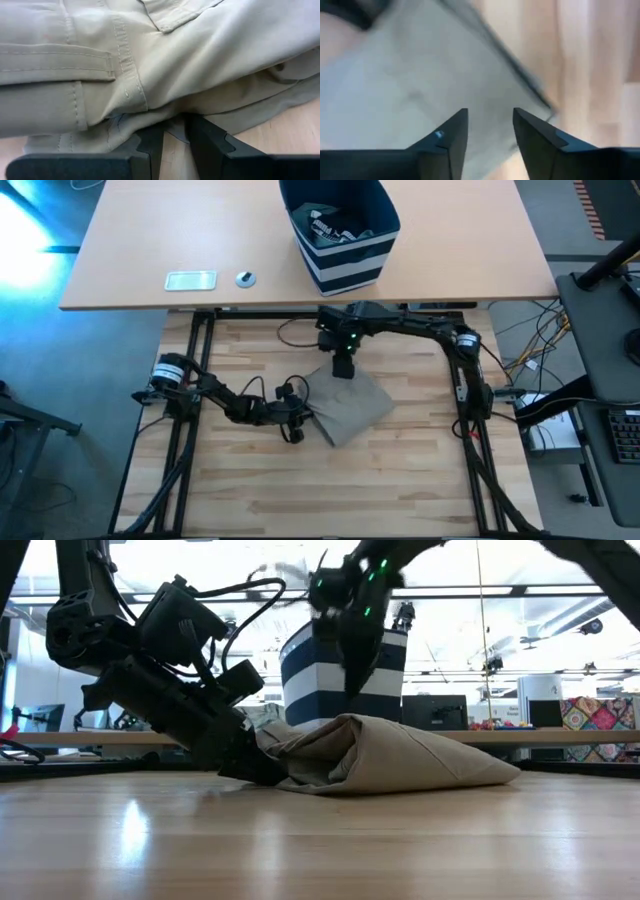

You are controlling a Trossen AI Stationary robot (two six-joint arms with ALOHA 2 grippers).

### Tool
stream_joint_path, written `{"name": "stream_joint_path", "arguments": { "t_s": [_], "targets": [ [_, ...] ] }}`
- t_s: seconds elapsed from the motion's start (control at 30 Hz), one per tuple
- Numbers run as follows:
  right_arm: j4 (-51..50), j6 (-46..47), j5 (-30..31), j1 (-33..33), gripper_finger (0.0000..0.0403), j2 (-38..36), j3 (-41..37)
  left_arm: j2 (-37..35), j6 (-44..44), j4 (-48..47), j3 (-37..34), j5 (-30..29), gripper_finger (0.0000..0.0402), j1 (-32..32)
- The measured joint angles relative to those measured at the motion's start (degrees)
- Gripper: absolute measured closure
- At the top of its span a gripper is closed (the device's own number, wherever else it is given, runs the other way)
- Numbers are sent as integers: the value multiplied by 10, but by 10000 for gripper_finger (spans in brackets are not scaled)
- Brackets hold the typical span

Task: Fold Laundry from Bin
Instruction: Fold the brown shorts

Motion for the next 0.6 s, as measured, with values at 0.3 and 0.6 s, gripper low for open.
{"name": "stream_joint_path", "arguments": {
  "t_s": [0.3, 0.6],
  "targets": [
    [159, 20, -61, 114, 212, -85, -174, 0, 0, 1, 0, -2, 304, 1],
    [564, 176, 40, 231, 228, -87, -395, -109, -59, -171, -2, 77, 229, -17]
  ]
}}
